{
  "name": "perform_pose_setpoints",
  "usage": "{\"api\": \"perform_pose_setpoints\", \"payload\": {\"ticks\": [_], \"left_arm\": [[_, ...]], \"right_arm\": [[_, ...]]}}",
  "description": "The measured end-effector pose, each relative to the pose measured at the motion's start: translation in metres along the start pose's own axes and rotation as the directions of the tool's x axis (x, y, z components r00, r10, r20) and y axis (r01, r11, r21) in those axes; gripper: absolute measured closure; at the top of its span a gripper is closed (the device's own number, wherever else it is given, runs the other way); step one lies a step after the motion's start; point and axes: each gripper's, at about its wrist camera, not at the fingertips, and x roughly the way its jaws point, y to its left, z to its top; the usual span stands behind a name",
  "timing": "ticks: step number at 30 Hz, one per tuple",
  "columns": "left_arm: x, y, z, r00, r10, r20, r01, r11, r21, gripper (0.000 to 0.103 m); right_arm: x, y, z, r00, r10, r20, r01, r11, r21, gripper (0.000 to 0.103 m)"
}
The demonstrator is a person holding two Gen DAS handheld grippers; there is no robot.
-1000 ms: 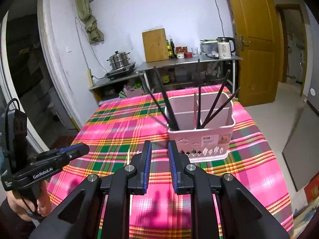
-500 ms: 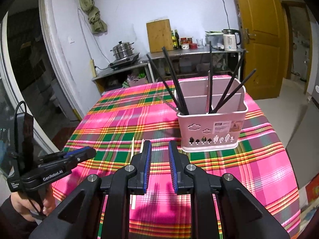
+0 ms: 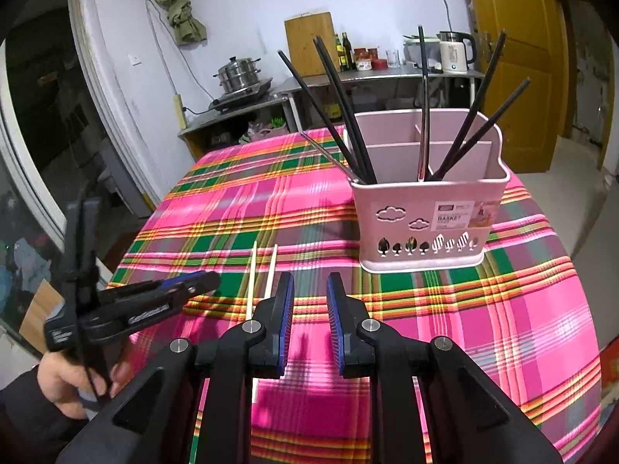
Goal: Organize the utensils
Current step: 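Move both open tools back to the remaining pale chopsticks, then close the right tool on a pale chopstick while the left tool grasps another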
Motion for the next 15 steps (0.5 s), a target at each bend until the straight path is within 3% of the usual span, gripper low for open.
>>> {"api": "perform_pose_setpoints", "payload": {"ticks": [9,15], "left_arm": [[0.043,0.003,0.017,0.998,0.041,-0.039,-0.042,0.999,-0.02,0.085],[0.054,-0.004,0.017,0.997,0.074,-0.029,-0.073,0.997,0.036,0.085]], "right_arm": [[0.019,-0.011,-0.001,0.999,-0.001,-0.036,0.002,1.0,0.022,0.085],[0.032,-0.012,0.0,0.999,0.002,-0.054,0.0,1.0,0.026,0.085]]}}
